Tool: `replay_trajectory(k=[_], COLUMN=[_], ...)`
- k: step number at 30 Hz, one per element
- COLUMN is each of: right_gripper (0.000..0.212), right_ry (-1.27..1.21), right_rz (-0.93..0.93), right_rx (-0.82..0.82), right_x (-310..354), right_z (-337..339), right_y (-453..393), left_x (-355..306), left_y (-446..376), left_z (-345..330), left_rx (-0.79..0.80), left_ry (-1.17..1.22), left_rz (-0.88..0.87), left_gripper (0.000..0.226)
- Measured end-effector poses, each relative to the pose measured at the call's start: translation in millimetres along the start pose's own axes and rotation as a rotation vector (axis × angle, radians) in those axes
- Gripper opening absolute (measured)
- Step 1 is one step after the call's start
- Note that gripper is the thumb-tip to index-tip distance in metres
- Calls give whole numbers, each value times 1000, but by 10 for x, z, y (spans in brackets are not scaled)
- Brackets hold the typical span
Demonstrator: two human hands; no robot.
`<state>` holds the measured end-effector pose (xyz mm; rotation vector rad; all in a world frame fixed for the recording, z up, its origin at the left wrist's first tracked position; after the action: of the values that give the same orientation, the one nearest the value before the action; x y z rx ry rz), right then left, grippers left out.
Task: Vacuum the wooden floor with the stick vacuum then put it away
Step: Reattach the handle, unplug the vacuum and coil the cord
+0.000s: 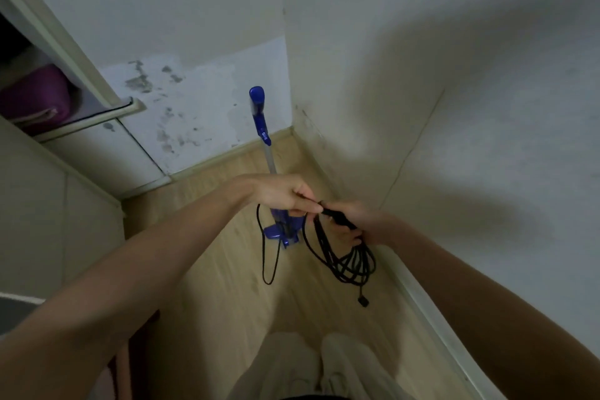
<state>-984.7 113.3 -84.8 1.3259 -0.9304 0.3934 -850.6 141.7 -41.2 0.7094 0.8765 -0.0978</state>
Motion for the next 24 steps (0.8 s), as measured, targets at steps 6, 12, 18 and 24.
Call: replay_trajectory(k=[6,12,18,24], right_gripper=[39,37,37,42], right_ry=[-112,-71,87,35], right_rz=[-40,-38,-25,124], right_rx=[14,-169,-175,-220], right_x=[172,273,385,497], right_z=[10,-33,-7,271], right_y=[-139,-291,-287,-110], left_x=[528,321,326,1121], left_y=[116,25,-71,-92], left_z=[430,387,499,542], left_rx=[-81,-11,-23,-261], left_ry=[-13,-112,-77,-39], left_rz=[-34,-130,-99,29], left_gripper=[19,24,24,13])
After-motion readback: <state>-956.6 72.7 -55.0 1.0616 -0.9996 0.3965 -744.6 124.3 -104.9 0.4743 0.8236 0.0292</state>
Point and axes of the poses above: each hand's wrist, its own y-axis away from the middle knuckle, its own z-axis out of the back of the hand, x = y × z, the point moved 5 cm from there along -y, towards the middle knuckle, and after that the axes turned 7 degrees about y, right-handed, at the moved point
